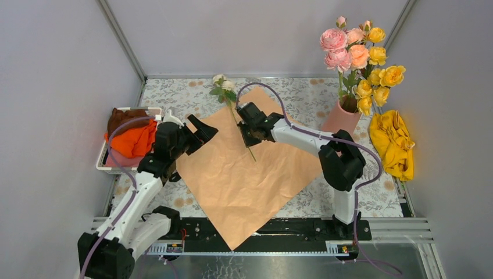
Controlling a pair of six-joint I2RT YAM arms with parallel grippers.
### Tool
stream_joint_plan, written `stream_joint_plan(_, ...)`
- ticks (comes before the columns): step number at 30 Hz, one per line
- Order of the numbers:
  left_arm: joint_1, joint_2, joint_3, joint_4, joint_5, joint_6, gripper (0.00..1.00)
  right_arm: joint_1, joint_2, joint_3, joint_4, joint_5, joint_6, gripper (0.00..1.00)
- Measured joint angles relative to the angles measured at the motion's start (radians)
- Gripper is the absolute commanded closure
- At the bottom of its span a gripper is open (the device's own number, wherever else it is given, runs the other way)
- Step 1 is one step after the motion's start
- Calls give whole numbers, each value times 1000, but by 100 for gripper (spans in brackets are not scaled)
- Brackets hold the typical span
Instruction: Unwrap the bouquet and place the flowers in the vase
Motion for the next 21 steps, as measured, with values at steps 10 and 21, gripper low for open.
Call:
stream_joint_plan(10, 21, 130, -103, 283, 220, -31, 6, 0, -158, 0, 5, -188, 5, 100)
stream_joint_plan(21, 23, 278, -211, 481, 280, -83, 7, 0, -228, -55, 19, -253, 17, 100)
